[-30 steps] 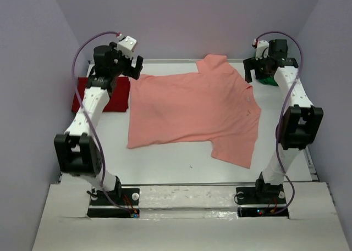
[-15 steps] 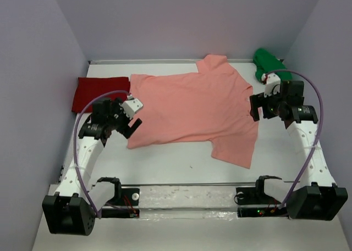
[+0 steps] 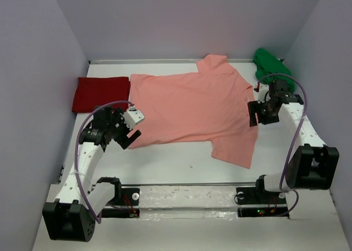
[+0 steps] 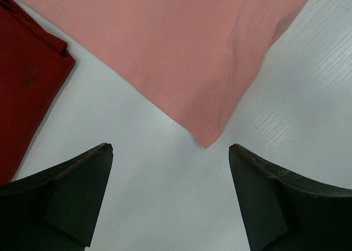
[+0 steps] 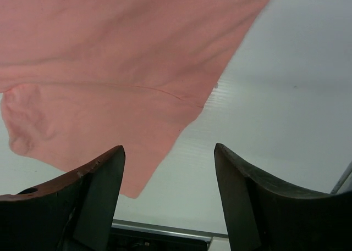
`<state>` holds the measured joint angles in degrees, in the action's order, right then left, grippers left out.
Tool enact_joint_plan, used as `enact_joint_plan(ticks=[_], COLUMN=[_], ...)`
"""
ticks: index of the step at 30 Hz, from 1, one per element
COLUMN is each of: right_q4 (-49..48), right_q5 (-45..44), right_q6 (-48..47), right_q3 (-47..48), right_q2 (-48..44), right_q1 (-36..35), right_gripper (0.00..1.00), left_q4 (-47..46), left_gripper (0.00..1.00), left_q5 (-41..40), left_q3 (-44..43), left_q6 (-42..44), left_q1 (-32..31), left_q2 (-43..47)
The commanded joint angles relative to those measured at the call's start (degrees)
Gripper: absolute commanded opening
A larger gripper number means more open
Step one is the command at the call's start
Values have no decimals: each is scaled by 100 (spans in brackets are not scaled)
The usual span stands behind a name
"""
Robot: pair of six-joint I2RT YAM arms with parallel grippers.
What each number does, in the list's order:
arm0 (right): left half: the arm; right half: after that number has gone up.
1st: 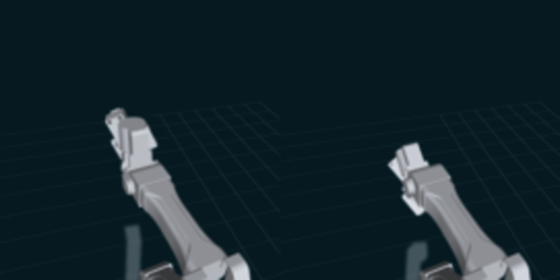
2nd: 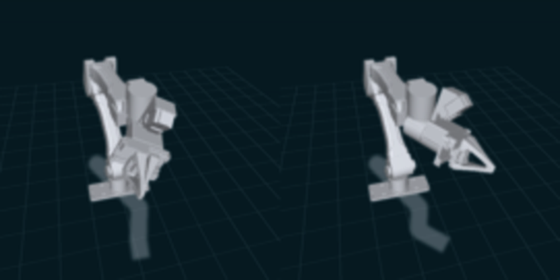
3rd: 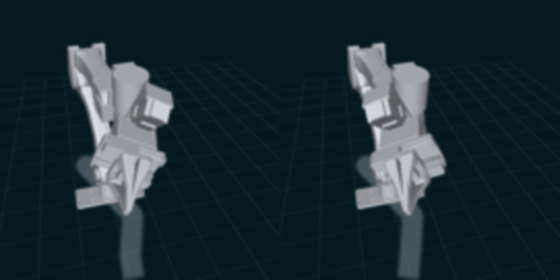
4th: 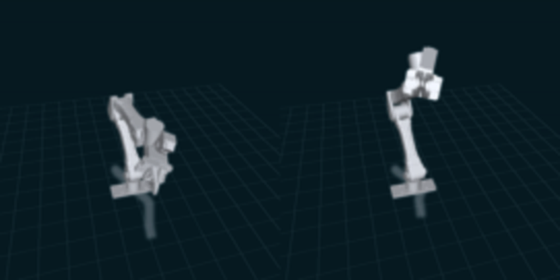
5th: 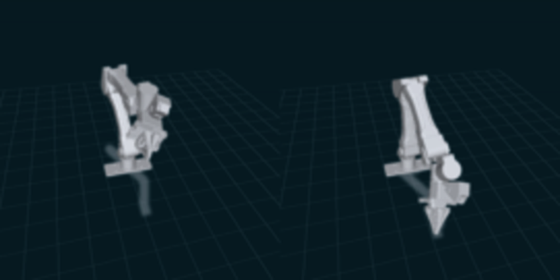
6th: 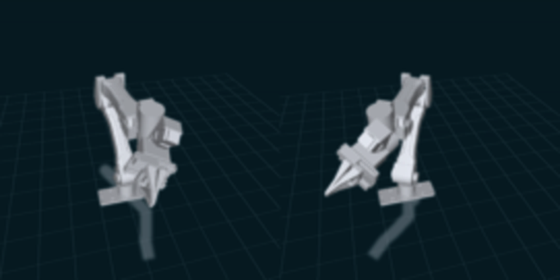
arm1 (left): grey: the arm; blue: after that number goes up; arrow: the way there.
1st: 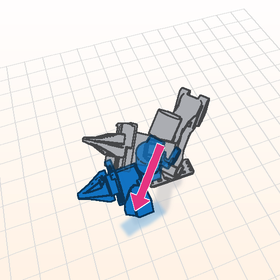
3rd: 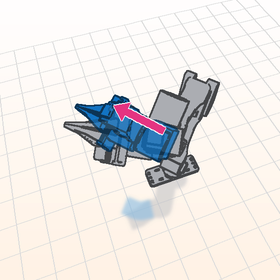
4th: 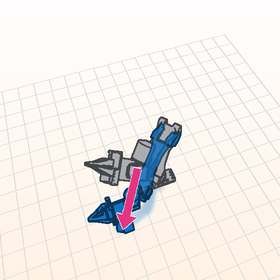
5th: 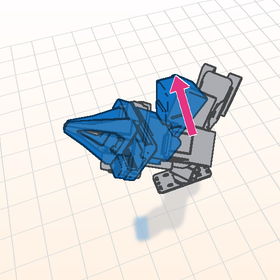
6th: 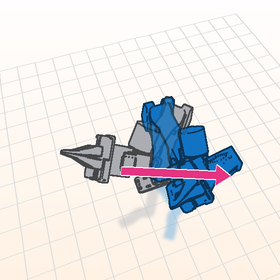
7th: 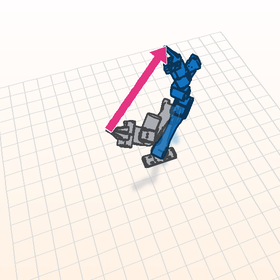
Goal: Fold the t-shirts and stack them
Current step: Flatten the tshirt out
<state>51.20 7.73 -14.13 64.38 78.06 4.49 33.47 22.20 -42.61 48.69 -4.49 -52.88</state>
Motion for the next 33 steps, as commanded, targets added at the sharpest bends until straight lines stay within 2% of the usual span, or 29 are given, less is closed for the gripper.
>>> enact_joint_plan(ticks=[1, 5, 16, 33], right_q4=[215, 513, 988, 549], right_q5=[-35, 19, -500, -280], right_q6=[297, 349, 200, 174], right_q3=[338, 531, 611, -74], right_q2=[367, 763, 1114, 1466], right_q1=[34, 34, 34, 34], right_gripper=[69, 63, 58, 55], left_q4=[-25, -69, -289, -816], left_gripper=[99, 99, 99, 99], left_q5=[-242, -286, -260, -295], left_q3=[25, 121, 446, 833], left_q6=[141, 132, 36, -158], left_q1=[10, 18, 18, 10], left_q2=[6, 15, 454, 516])
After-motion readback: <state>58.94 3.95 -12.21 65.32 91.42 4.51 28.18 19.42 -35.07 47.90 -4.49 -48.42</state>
